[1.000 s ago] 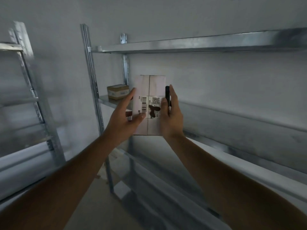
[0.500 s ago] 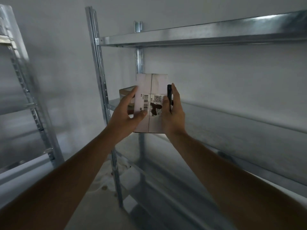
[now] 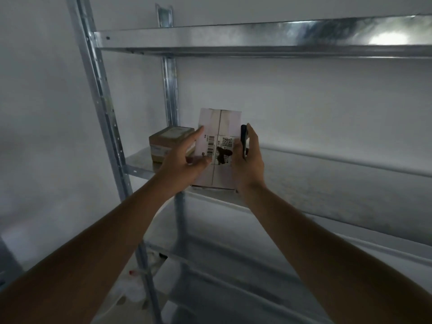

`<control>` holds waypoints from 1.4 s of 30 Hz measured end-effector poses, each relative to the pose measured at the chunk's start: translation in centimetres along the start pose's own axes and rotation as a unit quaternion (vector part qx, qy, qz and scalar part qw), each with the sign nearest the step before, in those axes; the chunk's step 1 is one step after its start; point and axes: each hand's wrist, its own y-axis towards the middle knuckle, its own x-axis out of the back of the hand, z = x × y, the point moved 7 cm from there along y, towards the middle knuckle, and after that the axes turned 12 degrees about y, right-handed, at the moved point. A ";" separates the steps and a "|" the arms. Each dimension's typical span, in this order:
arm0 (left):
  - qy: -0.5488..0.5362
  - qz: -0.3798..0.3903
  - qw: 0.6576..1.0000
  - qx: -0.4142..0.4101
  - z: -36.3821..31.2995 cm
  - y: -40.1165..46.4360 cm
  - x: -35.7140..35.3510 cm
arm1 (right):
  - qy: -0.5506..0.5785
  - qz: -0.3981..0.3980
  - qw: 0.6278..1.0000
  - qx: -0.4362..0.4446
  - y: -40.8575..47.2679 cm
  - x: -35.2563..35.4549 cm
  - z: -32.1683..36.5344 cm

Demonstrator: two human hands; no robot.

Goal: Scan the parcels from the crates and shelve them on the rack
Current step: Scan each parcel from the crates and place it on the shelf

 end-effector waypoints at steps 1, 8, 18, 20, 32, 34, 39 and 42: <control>-0.006 0.009 1.000 0.002 0.6 0.9 0.0 | -0.002 -0.007 1.000 -0.009 0.6 -0.3 -0.4; 0.024 0.031 0.999 0.010 4.9 7.6 -0.7 | -0.010 -0.029 0.997 -0.069 5.3 -2.4 -3.5; 0.092 0.090 0.991 0.025 9.8 13.0 -1.0 | 0.004 -0.040 0.986 -0.163 10.6 -5.2 -8.8; 0.104 0.104 0.989 0.028 10.5 13.8 -1.2 | -0.003 -0.048 0.983 -0.176 11.2 -5.6 -9.4; 0.143 0.194 0.970 0.038 12.2 17.6 -1.9 | -0.063 -0.069 0.974 -0.205 12.0 -7.8 -9.9; 0.160 0.213 0.963 0.031 12.5 17.8 -2.1 | -0.068 -0.077 0.974 -0.204 11.9 -8.1 -10.0; 0.198 0.223 0.954 0.024 12.4 17.9 -2.5 | -0.069 -0.098 0.974 -0.190 11.8 -8.4 -10.1; 0.224 0.226 0.947 0.039 12.6 18.0 -2.8 | -0.075 -0.100 0.975 -0.186 11.9 -8.6 -10.2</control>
